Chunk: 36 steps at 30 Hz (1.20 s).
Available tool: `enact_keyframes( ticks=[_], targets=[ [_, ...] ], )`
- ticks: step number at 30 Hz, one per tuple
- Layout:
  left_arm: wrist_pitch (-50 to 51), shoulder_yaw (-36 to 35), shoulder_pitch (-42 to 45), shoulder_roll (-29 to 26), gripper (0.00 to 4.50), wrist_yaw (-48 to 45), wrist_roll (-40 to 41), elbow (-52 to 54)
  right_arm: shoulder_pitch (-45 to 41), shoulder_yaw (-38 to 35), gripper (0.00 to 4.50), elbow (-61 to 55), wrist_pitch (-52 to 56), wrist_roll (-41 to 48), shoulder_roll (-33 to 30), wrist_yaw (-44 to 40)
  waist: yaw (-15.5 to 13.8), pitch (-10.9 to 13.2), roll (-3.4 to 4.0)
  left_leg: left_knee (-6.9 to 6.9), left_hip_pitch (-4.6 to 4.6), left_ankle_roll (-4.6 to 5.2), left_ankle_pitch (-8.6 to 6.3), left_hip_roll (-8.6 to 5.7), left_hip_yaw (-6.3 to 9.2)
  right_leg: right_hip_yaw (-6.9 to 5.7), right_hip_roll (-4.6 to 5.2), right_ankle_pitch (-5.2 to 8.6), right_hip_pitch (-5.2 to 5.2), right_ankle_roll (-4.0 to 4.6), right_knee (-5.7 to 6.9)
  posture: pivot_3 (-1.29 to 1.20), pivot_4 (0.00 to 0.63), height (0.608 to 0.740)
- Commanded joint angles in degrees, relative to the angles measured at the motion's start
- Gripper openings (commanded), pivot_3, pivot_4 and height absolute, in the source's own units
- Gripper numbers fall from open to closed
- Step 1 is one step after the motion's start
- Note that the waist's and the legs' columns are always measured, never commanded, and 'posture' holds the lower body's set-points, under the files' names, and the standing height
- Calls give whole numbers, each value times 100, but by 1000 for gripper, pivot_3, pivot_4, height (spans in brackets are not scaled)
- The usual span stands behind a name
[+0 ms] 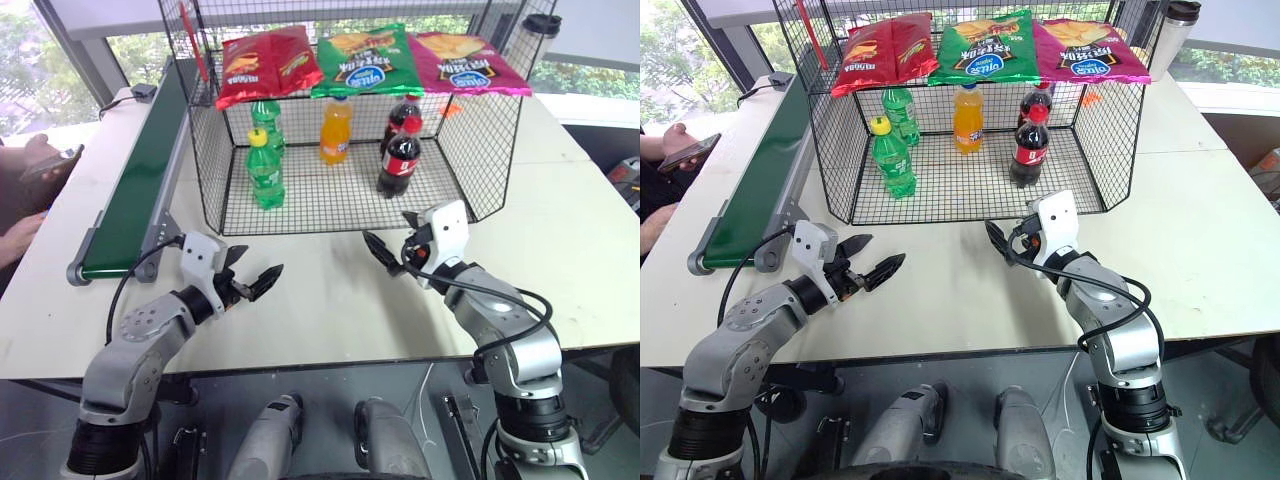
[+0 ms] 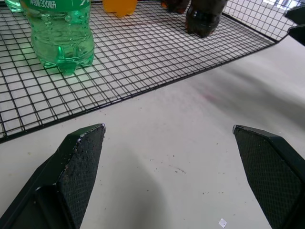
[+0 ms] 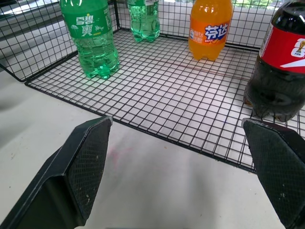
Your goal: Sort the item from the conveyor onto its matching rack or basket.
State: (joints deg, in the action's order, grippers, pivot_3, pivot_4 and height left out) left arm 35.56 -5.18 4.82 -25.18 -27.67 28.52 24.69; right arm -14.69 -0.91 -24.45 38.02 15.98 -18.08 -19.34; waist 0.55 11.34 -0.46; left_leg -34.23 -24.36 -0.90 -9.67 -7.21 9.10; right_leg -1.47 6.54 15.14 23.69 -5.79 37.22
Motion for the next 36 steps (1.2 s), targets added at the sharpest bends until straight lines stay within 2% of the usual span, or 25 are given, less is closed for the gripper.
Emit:
enact_keyframes(
  ticks=[1,36],
  targets=[
    [-63,-2,-26,-20,4500,-87,97,284,-89,-28,4474,-261,-42,52,-14,11,1,0,0,0,0,0,0,0,0,0,0,0,0,0,0,0,150,739],
    [-18,1,90,30,4500,35,72,350,-41,-36,4474,-388,219,323,-48,-97,-1,0,0,1,-1,0,0,0,0,0,0,1,1,2,-2,0,150,739]
  ],
)
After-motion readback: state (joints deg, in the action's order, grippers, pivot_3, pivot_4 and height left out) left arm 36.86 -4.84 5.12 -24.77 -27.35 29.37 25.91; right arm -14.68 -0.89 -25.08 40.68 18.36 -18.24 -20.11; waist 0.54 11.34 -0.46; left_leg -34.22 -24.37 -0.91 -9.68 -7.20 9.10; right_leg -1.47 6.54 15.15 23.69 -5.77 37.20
